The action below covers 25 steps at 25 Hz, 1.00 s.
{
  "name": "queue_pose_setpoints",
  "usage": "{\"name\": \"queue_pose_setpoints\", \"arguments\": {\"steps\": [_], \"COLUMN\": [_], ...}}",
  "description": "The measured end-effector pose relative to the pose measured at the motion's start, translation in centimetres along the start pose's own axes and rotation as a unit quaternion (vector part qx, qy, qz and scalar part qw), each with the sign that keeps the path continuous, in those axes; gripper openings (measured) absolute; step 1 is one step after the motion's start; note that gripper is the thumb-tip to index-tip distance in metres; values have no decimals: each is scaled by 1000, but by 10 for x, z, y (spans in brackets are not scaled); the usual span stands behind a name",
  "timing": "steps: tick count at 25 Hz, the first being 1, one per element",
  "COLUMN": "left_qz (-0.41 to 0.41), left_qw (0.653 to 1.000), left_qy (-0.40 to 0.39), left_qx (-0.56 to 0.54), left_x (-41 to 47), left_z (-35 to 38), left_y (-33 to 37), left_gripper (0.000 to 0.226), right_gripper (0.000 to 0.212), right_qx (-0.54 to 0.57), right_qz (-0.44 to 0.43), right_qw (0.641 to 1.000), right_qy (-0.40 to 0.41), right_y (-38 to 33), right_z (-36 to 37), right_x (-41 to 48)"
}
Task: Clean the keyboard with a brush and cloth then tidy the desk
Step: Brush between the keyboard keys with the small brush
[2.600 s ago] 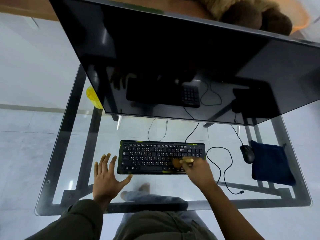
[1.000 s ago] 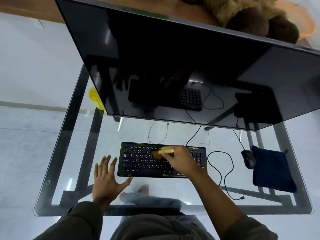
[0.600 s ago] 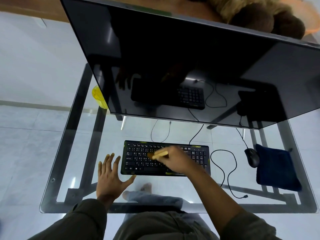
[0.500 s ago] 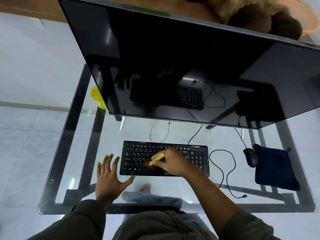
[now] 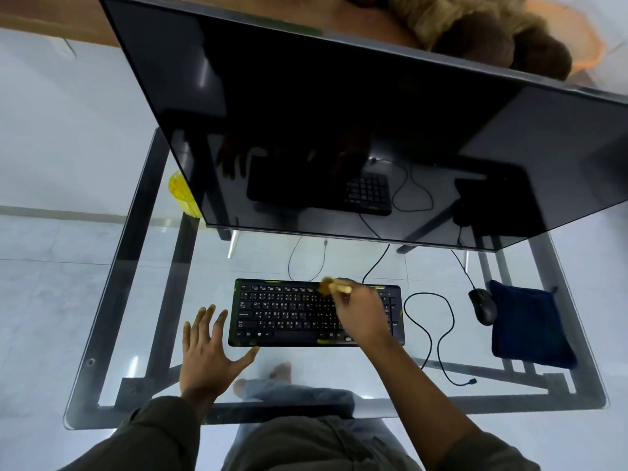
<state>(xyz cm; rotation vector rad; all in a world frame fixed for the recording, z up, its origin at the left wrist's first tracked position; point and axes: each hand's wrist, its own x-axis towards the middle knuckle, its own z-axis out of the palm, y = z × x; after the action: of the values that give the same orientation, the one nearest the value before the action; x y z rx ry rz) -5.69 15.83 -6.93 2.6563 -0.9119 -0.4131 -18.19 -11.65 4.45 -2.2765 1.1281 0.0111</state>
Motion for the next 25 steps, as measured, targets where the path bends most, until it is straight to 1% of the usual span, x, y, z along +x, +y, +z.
{"name": "queue_pose_setpoints", "arguments": {"steps": [1, 2, 4, 5, 7, 8, 10, 11, 14, 17, 19, 20, 22, 23, 24, 25], "left_qz": [-1, -1, -1, 0, 0, -1, -2, -2, -3, -2, -3, -4, -4, -3, -3, -3], "left_qw": [1000, 1000, 1000, 1000, 1000, 1000, 1000, 1000, 1000, 1000, 1000, 1000, 1000, 1000, 1000, 1000], "left_qy": [-1, -4, -7, -7, -6, -6, -7, -8, -8, -9, -10, -9, -8, -10, -11, -11], "left_qx": [1, 3, 2, 0, 0, -1, -3, -3, -2, -5, -2, -2, -4, -4, -4, -3], "left_x": [0, 0, 0, 0, 0, 0, 0, 0, 0, 1, 1, 0, 1, 1, 1, 1], "left_z": [0, 0, -1, -1, 0, -1, -1, -1, -1, 0, 0, 1, 0, 0, 0, 1], "left_y": [0, 1, 1, 1, 1, 1, 1, 1, 1, 0, 0, 1, 1, 0, 0, 1], "left_gripper": [101, 101, 102, 102, 102, 102, 102, 103, 102, 102, 102, 102, 102, 102, 103, 103], "right_gripper": [22, 22, 22, 22, 21, 20, 19, 19, 22, 16, 19, 20, 16, 16, 18, 19], "right_qx": [-3, 1, 34, 42, 36, 40, 59, 64, 48, 71, 61, 57, 89, 102, 100, 88], "right_qz": [14, 19, 14, 14, 33, 41, 51, 63, 95, 84, 105, 104, 72, 60, 63, 69], "right_qw": [999, 999, 999, 998, 999, 998, 997, 995, 993, 994, 991, 991, 993, 992, 993, 993], "right_qy": [33, 37, -23, -37, 17, 29, -25, -35, 51, 20, 62, 61, -10, -29, -9, 30], "right_y": [10, 19, 36, 39, 46, 49, 49, 51, 54, 57, 59, 60, 59, 59, 59, 59], "right_z": [-6, -11, -15, -15, -15, -15, -12, -11, -16, -20, -22, -24, -22, -22, -21, -21], "right_x": [0, -2, -7, -10, -14, -15, -17, -18, -16, -18, -18, -18, -22, -24, -26, -27]}}
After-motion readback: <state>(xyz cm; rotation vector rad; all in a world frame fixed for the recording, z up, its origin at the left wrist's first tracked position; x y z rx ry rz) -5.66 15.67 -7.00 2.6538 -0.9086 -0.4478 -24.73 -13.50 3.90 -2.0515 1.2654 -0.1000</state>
